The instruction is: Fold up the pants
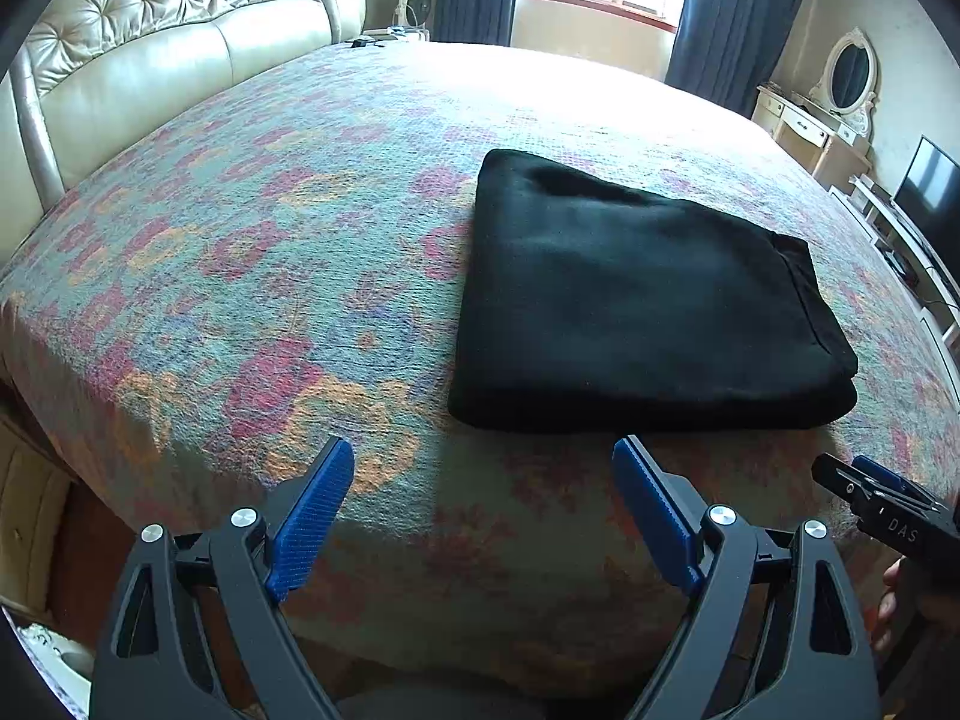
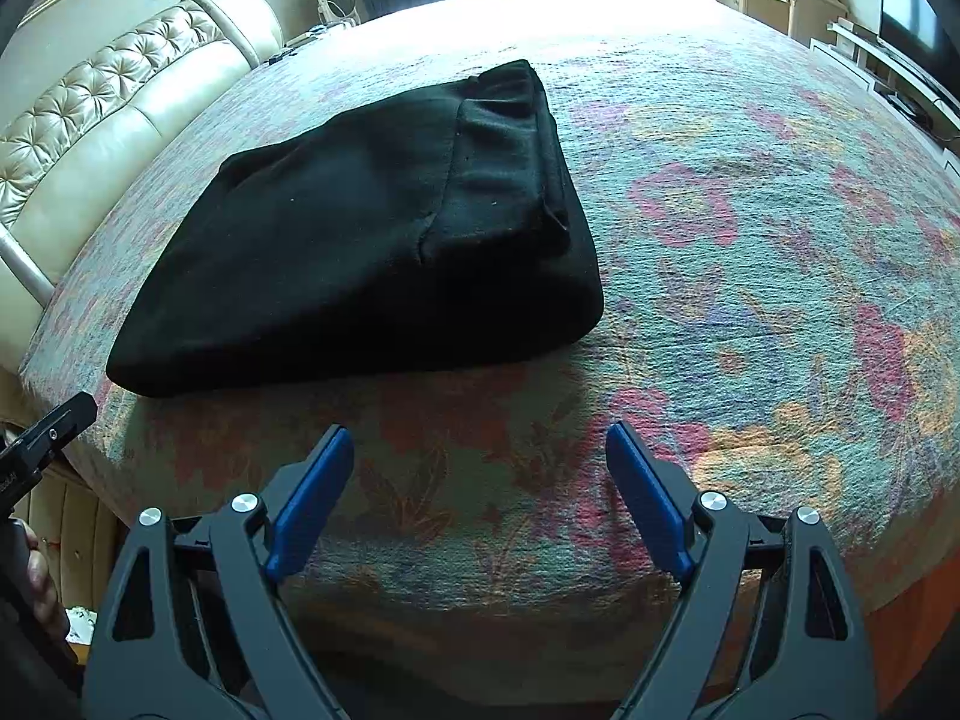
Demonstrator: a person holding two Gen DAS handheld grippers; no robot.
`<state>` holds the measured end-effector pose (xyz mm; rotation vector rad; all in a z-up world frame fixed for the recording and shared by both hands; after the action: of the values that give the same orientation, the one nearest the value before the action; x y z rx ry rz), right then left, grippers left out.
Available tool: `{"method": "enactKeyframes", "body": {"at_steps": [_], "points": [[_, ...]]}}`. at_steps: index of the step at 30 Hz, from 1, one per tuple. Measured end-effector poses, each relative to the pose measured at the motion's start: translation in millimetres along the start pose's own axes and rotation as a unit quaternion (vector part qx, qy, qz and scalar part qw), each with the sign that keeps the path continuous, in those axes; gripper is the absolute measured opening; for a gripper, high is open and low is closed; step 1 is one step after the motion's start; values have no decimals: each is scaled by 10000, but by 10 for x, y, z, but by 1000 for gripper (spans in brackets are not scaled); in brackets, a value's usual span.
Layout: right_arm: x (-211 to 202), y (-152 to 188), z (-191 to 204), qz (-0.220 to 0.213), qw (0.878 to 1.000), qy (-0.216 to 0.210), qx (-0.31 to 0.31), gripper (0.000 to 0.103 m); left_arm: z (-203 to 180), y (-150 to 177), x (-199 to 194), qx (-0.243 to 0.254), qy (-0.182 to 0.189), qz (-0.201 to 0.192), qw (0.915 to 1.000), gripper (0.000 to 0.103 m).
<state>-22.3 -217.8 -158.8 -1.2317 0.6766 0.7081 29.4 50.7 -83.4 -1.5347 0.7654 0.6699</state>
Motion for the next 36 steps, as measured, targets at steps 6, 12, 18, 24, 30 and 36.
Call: {"method": "enactKeyframes", "body": {"at_steps": [6,12,18,24,30,36], "points": [[22,-6,-13,6,10000,-4,2,86,-44,-27,-55,196,-98,-169,9996,87],[36,9,-10,21,10000,-10,21,86,-3,-22,-25,93,-131,-69,9998,87],[41,33,30,10,10000,-6,1,86,-22,-42,-62,179,-183,-174,9995,87],[57,55,49,40,10000,-9,-8,86,11,-34,-47,75,-214,-111,9997,87],[76,70,61,66,10000,-12,-36,86,21,-48,-56,79,-290,-132,9995,87],[82,83,74,75,10000,-28,-31,86,-49,-44,-83,210,-235,-172,9994,87]]}}
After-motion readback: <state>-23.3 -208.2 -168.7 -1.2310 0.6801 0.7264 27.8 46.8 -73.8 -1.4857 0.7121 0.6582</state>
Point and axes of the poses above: each gripper's, at about its wrist camera, not at the fingertips, and x roughly the way its jaws point, z to its left, y to its underside, the point moved 9 cm from there along x, roughly the way its jaws point, and after that the axes turned 1 degree about -x, right-handed, at the moved point
